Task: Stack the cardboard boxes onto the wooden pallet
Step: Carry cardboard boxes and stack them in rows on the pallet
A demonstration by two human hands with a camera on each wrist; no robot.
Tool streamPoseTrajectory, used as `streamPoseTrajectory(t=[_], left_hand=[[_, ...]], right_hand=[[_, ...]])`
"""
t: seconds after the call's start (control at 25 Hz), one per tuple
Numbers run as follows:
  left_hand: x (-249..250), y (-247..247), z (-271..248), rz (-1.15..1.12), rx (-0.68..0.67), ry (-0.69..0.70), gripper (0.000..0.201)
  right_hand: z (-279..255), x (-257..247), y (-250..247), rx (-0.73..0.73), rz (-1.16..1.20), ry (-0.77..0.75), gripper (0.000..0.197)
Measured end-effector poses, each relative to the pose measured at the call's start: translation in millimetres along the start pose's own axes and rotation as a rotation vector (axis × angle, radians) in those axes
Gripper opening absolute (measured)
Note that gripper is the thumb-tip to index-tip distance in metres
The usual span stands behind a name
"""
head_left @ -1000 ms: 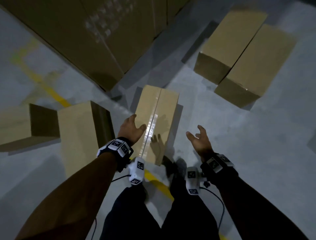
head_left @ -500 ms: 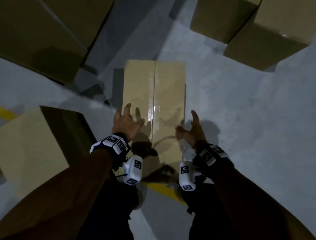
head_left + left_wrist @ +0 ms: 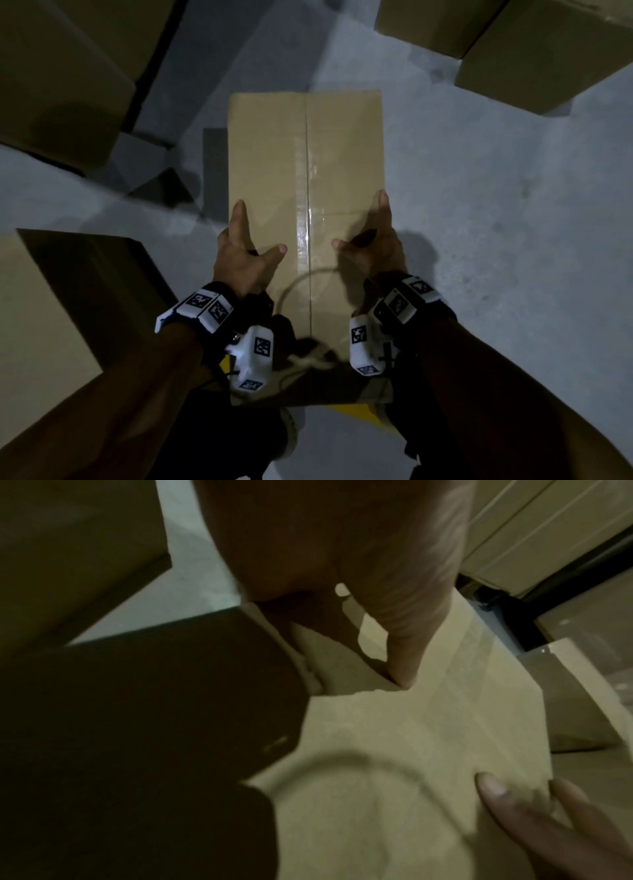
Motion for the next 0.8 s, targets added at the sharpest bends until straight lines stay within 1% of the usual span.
streamPoseTrajectory(t=[0.12,0.2,0.32,0.44,0.6,0.68,0.8], left_hand=[[19.3,-18.4,-18.2,-0.011,-0.012,0.049,0.105],[39.7,-35.7,-38.0,-0.010,-0.027,0.092,0.110],[87.8,-62.7,-83.8,0.027,-0.023,0.129,0.108],[155.1,-93.5,-150.7,0.048,-0.028,0.198,0.107],[239.4,-129.9,-247.1,0.088,-0.062,0.301,0.107],[277.6,-146.0,-304.4,0.100,-0.078,0.337,0.106],[314.7,-161.2,-364.9,0.114,-0.105,0.399,0.104]], right_hand=[[-16.4,-18.9,-18.1,0.031,0.014,-0.024,0.122],[-35.9,-36.9,-39.0,0.065,0.023,-0.048,0.122],[-70.2,-71.6,-87.4,0.121,0.050,-0.088,0.123],[-118.4,-116.1,-159.3,0.158,0.105,-0.063,0.123],[-195.1,-167.8,-255.1,0.225,0.188,-0.099,0.116],[-238.9,-191.4,-300.8,0.281,0.234,-0.116,0.118],[-290.5,-212.8,-344.1,0.383,0.236,-0.103,0.118]])
Point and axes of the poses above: each hand's wrist, its own z-axis towards the middle knuckle, its own y-axis out of the palm, x = y × z, the point moved 2 cm from there along z, towards the middle knuckle, and after that the axes turned 9 degrees about -y, right-handed, at the moved point
